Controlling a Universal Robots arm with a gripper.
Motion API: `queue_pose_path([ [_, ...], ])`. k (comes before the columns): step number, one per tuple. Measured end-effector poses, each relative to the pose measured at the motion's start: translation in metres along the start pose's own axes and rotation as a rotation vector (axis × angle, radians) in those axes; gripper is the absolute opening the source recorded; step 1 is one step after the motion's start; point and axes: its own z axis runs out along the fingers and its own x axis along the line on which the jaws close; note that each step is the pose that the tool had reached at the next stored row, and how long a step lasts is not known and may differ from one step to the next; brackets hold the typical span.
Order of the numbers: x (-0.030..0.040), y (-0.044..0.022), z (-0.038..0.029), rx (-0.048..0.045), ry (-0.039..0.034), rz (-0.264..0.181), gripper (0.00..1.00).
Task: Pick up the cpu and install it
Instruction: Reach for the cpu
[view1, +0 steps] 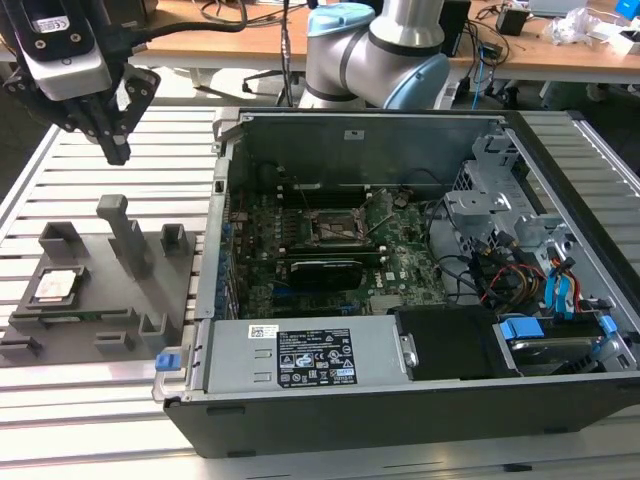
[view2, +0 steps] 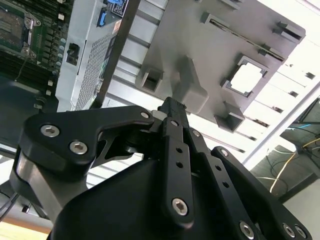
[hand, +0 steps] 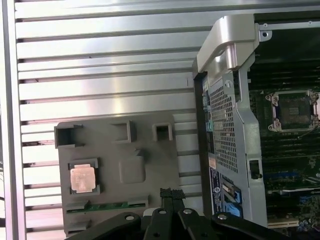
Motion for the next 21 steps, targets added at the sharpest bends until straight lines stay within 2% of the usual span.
queue_pose_path([
  [4, 0.0046, -0.0004, -0.0001, 0.0, 0.0, 0.0, 0.11],
  [11, 0.0179, -0.0013, -0.0004, 0.0001, 0.0001, 0.0, 0.11],
  [21, 0.032, -0.0024, -0.0007, 0.0001, 0.0001, 0.0, 0.11],
])
